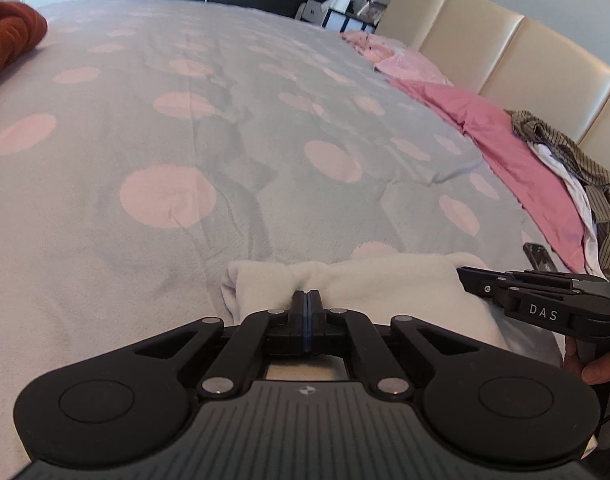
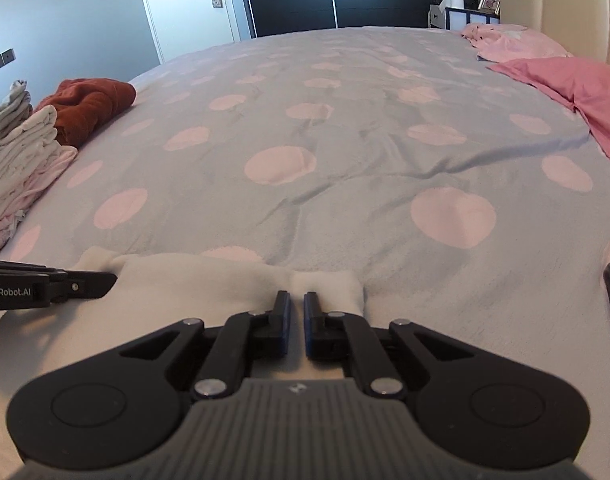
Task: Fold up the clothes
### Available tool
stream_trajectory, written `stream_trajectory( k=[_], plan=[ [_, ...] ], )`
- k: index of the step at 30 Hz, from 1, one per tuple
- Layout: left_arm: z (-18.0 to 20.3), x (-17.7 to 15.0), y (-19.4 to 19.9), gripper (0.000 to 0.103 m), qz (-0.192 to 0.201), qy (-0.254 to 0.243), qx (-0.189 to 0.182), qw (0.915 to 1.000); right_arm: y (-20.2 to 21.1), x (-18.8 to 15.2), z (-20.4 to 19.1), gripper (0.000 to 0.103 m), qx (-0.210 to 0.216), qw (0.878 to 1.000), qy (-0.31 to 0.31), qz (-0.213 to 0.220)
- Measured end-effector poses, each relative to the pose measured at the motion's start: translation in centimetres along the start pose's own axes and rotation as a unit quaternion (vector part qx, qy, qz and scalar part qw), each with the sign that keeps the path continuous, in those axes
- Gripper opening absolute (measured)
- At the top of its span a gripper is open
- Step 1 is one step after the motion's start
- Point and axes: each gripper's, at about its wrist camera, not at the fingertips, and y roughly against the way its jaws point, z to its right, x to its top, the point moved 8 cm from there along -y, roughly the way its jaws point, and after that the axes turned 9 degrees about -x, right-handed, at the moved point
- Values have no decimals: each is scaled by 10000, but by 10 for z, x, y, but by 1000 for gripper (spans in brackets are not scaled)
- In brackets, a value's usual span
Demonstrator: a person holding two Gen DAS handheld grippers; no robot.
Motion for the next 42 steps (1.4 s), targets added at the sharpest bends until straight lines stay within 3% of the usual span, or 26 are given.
stream_trajectory(
  k=[2,3,4,9,14,17,20,23,27,29,32,35,38,42],
  plan=[
    [11,-1,15,0,99,-284,130,9995,16,3,0,16,37,9998,11,174],
    [17,-1,23,1,145,-438,204,9987,25,4,-2,29,37,9996,53,269],
    [23,-2,31,1,192,-583,270,9977,35,4,-3,33,29,9993,103,367],
    [62,-19,62,1,307,-1156,278,9924,85,-14,-21,42,164,9966,510,625],
    [80,-47,73,1,203,-1365,520,9891,108,-46,-36,42,-25,9958,797,444],
    [78,-63,68,1,-47,-1193,554,9913,106,-64,-34,42,-25,9973,730,108],
    [57,-83,50,1,-576,-660,528,9948,92,-85,-32,43,-30,9962,832,-240],
    [45,-85,49,1,-537,-305,381,9974,87,-89,-34,43,-22,9947,1005,-230],
    [50,-80,60,1,-374,-389,368,9979,92,-82,-31,43,61,9964,792,-304],
    [58,-72,71,3,-86,-620,388,9973,102,-72,-29,43,121,9976,682,-68],
    [53,-59,65,8,61,-653,474,9967,116,-51,-28,41,6,9959,750,505],
    [47,-45,59,8,185,-660,565,9960,111,-32,-24,41,-163,9938,778,778],
    [40,-32,52,8,308,-667,655,9951,95,-21,-15,41,-249,9958,482,732],
    [26,-28,40,8,347,-509,712,9956,70,-28,-10,41,-158,9989,307,322]
  ],
)
